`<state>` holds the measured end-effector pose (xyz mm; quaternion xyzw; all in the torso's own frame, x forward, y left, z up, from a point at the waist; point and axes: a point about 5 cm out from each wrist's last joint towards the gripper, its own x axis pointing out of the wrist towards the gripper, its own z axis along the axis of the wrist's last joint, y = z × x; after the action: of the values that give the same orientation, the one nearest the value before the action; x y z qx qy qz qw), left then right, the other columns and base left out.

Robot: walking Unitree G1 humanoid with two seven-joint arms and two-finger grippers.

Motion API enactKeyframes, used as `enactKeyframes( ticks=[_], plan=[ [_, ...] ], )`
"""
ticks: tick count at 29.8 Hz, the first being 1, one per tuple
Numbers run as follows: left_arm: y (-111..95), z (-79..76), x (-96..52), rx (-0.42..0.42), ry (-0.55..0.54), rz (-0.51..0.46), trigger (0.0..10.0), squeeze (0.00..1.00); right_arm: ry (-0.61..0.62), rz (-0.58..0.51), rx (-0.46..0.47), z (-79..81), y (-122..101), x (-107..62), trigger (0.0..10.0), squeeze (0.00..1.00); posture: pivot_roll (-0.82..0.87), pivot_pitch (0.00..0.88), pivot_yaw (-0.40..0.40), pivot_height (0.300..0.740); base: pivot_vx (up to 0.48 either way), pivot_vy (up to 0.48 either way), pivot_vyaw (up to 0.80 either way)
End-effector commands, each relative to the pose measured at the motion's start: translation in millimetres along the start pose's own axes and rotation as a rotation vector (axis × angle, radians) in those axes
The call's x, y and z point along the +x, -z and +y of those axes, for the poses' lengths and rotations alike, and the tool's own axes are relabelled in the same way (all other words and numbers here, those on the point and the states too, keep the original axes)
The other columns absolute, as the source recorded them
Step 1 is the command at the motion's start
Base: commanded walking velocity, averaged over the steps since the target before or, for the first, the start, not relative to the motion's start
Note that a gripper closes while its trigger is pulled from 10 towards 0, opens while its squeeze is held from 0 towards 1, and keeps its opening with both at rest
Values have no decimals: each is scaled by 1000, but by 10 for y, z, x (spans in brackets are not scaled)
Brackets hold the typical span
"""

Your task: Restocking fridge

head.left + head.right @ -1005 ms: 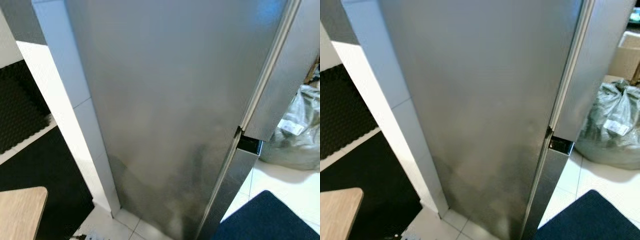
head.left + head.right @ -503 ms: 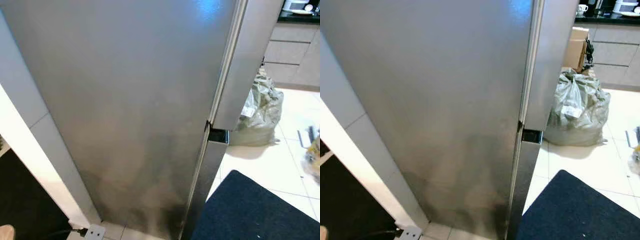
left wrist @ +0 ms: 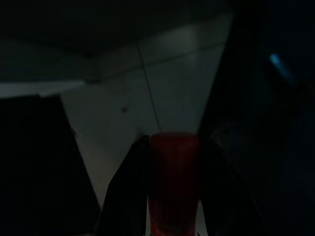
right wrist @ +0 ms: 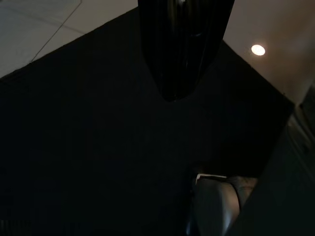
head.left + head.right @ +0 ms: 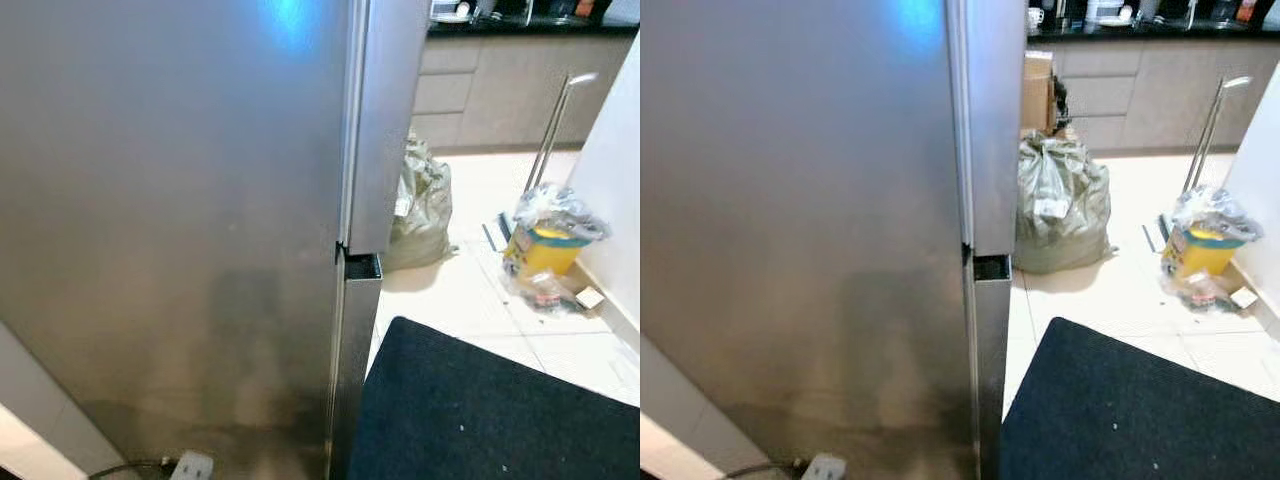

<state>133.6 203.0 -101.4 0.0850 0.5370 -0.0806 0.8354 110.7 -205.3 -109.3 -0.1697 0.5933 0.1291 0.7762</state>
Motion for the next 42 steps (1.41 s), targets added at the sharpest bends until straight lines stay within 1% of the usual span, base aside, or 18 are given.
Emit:
enactKeyframes(
  ticks=[1,9,11,14,15,19,21,22,24,27,28,29,31,32,34,36,42],
  plan=[
    [53,-8,-4,14,2,25,10000,0,4,-48,14,10,-116,6,10000,0,-106,0,66,740,0,0,-800],
    [33,-9,-1,23,3,23,10000,0,22,-95,31,-12,-214,4,10000,0,-111,0,68,740,0,0,-800],
    [36,-2,-2,33,4,27,10000,0,28,-122,39,-25,-265,1,10000,0,-114,0,70,740,0,0,-800],
    [41,0,-3,39,5,29,10000,0,30,-146,40,-37,-308,-4,10000,0,-119,0,74,740,0,0,0],
    [42,2,-4,46,6,31,10000,0,36,-172,52,-59,-354,-10,10000,0,-124,0,77,740,0,0,0],
    [41,2,-3,53,7,33,10000,0,50,-199,55,-100,-413,-20,10000,0,-126,0,78,740,0,0,0],
    [38,6,-3,56,6,33,10000,0,63,-225,51,-140,-473,-31,10000,0,-126,0,78,740,0,0,0],
    [34,9,-3,59,6,33,10000,0,89,-267,45,-204,-581,-52,10000,0,-126,0,78,740,0,0,0],
    [36,7,-3,61,7,34,10000,0,109,-315,43,-266,-697,-79,10000,0,-130,0,77,740,0,0,0],
    [37,5,-3,62,8,35,10000,0,113,-353,42,-302,-785,-102,10000,0,-130,0,77,740,0,0,0],
    [40,1,-3,64,10,37,10000,0,146,-395,14,-375,-891,-138,10000,0,-136,0,77,740,0,0,0],
    [40,1,-3,64,10,37,10000,0,146,-395,14,-375,-891,-138,10000,0,-136,0,77,740,0,0,0],
    [43,-2,-3,65,11,39,10000,0,178,-429,-1,-448,-973,-174,10000,0,-138,0,77,740,0,0,0],
    [43,-2,-3,65,11,39,10000,0,178,-429,-1,-448,-973,-174,10000,0,-138,0,77,740,0,0,0],
    [47,-5,-3,66,13,41,10000,0,224,-485,-18,-565,-1104,-241,10000,0,-143,0,81,740,0,0,0],
    [50,-5,-3,68,14,43,10000,0,253,-529,-38,-636,-1208,-293,10000,0,-146,0,82,740,0,0,0],
    [47,-5,-3,71,14,45,10000,0,283,-604,-80,-705,-1394,-380,10000,0,-149,0,85,740,0,0,0]
  ],
)
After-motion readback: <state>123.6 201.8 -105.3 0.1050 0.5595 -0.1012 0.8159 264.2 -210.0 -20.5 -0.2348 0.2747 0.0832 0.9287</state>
